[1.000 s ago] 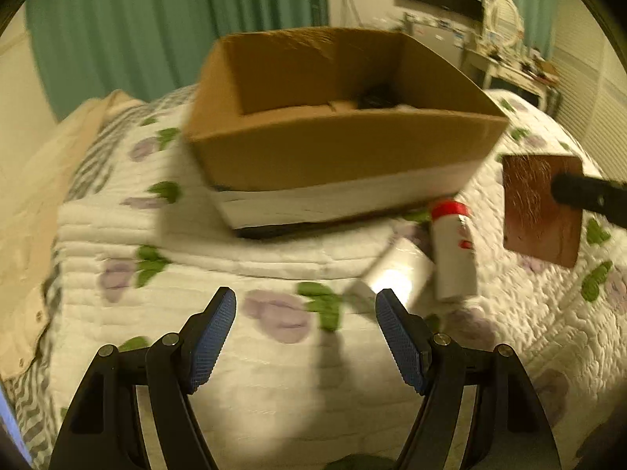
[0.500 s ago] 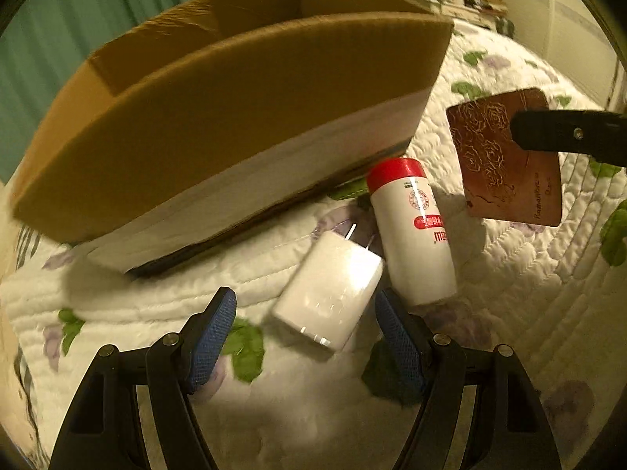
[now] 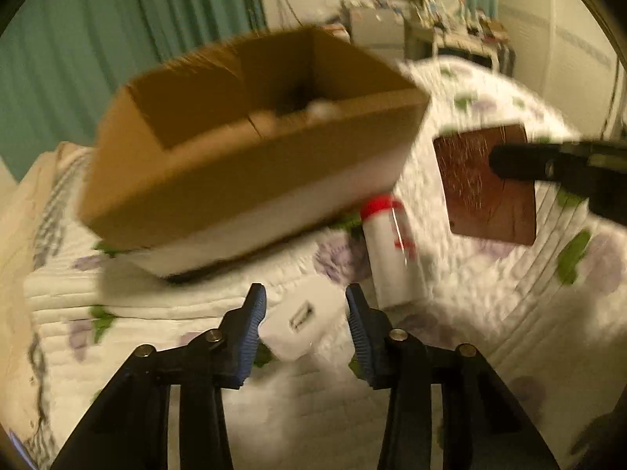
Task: Organize rigid objects
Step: 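Grasp the red patterned card with the right tool while the left tool grasps the white power bank, then place the power bank and red card into the box and open both tools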
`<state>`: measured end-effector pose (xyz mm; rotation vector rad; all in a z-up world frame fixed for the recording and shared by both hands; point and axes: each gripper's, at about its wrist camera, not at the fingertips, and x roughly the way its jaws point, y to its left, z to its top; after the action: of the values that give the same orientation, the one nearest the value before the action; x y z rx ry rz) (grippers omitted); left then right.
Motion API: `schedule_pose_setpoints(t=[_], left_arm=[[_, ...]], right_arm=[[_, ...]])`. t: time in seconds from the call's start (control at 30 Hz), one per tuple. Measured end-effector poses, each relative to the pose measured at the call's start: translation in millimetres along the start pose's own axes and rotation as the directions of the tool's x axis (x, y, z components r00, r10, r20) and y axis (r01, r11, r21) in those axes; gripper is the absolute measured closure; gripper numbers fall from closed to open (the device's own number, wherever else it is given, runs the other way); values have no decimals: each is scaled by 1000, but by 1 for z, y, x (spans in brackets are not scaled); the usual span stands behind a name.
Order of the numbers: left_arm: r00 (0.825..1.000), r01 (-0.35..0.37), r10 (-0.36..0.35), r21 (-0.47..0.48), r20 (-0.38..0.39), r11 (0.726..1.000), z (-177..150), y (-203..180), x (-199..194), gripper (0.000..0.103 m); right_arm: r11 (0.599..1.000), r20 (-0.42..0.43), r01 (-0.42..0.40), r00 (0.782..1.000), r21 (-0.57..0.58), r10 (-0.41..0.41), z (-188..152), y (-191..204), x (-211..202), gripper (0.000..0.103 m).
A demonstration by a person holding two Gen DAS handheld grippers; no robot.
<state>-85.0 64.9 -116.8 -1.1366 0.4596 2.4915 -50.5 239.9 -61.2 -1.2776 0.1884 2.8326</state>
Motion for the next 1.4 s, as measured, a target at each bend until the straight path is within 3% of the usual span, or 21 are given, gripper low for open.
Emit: schedule_pose_setpoints(t=[0.03, 0.07, 0.43, 0.73, 1.13, 1.4], left_arm=[[1000, -11, 12, -13, 18, 1000, 4, 4, -9, 78], [999, -15, 16, -35, 34, 999, 8, 9, -19, 78], [991, 6, 11, -129, 134, 992, 32, 34, -81, 79], [974, -63, 96, -162, 206, 985, 81, 57, -100, 79], [972, -126, 151, -144, 181, 981, 135, 76, -39, 79], [984, -129, 147, -172, 96, 977, 135, 87, 16, 79]], right_arm=[[1000, 12, 1, 1000, -7, 0, 3, 3, -7, 94], [1000, 26, 2, 1000, -15, -1, 6, 6, -14, 94], [997, 135, -2, 991, -76, 12, 36, 28, -68, 94], [991, 198, -27, 979, -131, 53, 84, 42, -72, 94], [986, 184, -57, 979, -157, 86, 134, 45, -12, 94], [983, 122, -87, 987, -161, 108, 137, 46, 40, 94]])
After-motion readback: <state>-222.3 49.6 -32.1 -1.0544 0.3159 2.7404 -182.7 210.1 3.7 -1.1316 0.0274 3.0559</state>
